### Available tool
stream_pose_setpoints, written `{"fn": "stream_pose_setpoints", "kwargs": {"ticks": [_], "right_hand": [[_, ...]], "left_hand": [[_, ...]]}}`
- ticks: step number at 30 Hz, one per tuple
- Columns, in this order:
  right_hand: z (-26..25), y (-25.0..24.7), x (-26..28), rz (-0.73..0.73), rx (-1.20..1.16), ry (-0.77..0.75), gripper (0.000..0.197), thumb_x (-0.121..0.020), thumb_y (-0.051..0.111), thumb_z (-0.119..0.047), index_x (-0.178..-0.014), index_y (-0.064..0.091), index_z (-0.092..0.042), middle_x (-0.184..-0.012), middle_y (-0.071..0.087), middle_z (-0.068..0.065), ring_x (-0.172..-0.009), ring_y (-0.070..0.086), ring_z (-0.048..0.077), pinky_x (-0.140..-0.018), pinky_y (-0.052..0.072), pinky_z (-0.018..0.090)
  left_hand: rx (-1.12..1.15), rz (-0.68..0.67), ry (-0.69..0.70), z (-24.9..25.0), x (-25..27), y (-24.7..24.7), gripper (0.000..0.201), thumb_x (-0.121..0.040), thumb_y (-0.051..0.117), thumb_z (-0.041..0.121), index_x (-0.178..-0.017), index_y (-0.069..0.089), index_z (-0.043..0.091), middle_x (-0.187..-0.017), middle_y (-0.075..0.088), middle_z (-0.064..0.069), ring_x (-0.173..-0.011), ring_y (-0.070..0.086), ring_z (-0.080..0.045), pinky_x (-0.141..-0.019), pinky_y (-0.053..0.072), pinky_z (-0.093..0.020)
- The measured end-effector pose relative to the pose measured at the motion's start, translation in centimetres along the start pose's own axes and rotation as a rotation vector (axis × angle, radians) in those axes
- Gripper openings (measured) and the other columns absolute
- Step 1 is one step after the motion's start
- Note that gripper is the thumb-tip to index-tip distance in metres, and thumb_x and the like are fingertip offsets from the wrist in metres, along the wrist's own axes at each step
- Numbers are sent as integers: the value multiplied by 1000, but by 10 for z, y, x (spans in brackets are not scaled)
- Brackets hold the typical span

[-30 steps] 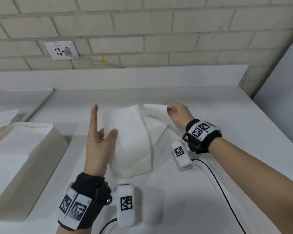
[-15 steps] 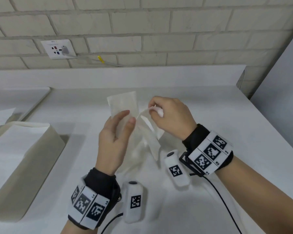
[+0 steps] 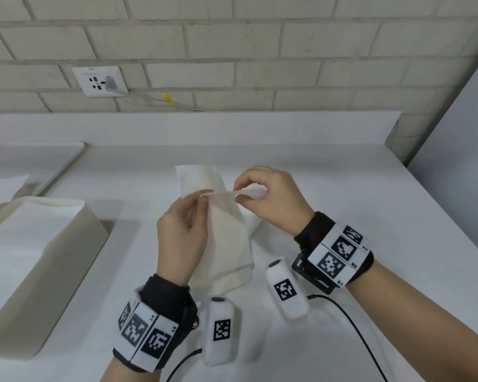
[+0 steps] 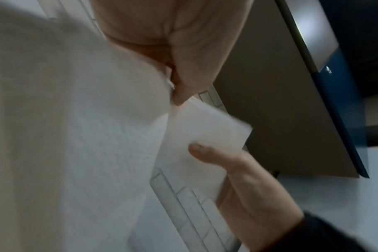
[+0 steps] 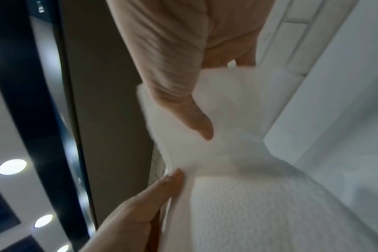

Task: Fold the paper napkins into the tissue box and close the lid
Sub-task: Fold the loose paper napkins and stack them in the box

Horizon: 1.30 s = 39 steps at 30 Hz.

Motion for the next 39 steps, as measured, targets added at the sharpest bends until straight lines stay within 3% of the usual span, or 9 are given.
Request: {"fn": "stream_pose_setpoints", "kwargs": {"ticks": [3, 7, 12, 15, 19, 23, 29, 33, 39], "right_hand": [[5, -8, 2, 21, -249, 69, 11, -78, 71, -4, -81, 70, -14, -72, 65, -17, -71, 60, -3, -71, 42, 10], [-5, -22, -7, 6, -313, -18, 20, -83, 66, -5, -83, 64, -25, -77, 65, -20, -78, 60, -5, -78, 44, 14], [-23, -40, -17, -72, -255, -54, 8, -86, 63, -11, -87, 66, -18, -85, 68, -8, -84, 63, 6, -83, 48, 24], [-32, -35, -22, -201, -193, -16, 2, -85, 66, -13, -86, 68, -15, -86, 69, -1, -86, 64, 11, -84, 48, 30], [-38, -20, -28, -155, -135, -44, 8, -83, 68, -17, -83, 62, -12, -80, 64, -1, -78, 61, 13, -75, 47, 28], [-5, -10, -35, -71, -223, 134, 15, -86, 65, -19, -80, 52, -18, -77, 58, -2, -69, 58, 16, -57, 42, 14], [80, 21, -32, -400, 306, 572, 53, -83, 65, -38, -121, 44, -8, -122, 51, 8, -111, 50, 24, -85, 40, 29], [96, 37, -30, -554, 526, 642, 75, -76, 70, -46, -130, 36, -6, -130, 42, 12, -121, 41, 29, -98, 40, 40], [103, 46, -30, -554, 484, 650, 52, -71, 77, -31, -110, 51, -8, -111, 60, 7, -104, 57, 26, -88, 49, 35]], "left_hand": [[22, 30, -3, -1, -2, -6, 13, -95, 55, 20, -101, 66, 23, -101, 68, 4, -99, 63, -10, -89, 48, -24], [-7, -55, 44, -4, -1, -7, 13, -92, 60, 13, -99, 67, 21, -95, 67, 11, -90, 61, -1, -82, 45, -12], [108, -120, 12, -1, 1, -12, 27, -76, 73, 36, -101, 66, 29, -106, 69, 9, -101, 62, 0, -88, 47, -15], [196, -152, 32, 10, 3, -14, 26, -75, 68, 44, -92, 69, 25, -85, 70, 16, -83, 63, 2, -75, 47, -14], [217, -52, -29, 8, 4, -11, 39, -86, 66, 37, -60, 51, 11, -53, 45, 11, -53, 41, -6, -50, 34, -15], [249, 83, -164, -9, -1, -26, 31, -91, 60, 24, -65, 57, 8, -61, 58, 4, -60, 53, -10, -56, 43, -20], [314, 127, -276, -22, -1, -41, 22, -93, 57, 20, -73, 64, 13, -64, 68, 10, -65, 61, -7, -63, 47, -21], [353, 126, -301, -19, 0, -41, 28, -96, 53, 23, -75, 60, 5, -73, 61, -5, -72, 56, -17, -67, 42, -28], [330, 117, -316, -21, 0, -40, 22, -94, 57, 19, -76, 62, 8, -78, 65, -5, -76, 61, -20, -72, 47, -32]]}}
Point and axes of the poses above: each hand's wrist, its own x-axis away from the middle knuckle, its own y-axis out of the palm, z = x × y, the point moved 3 cm from there along -x, towards the middle knuckle
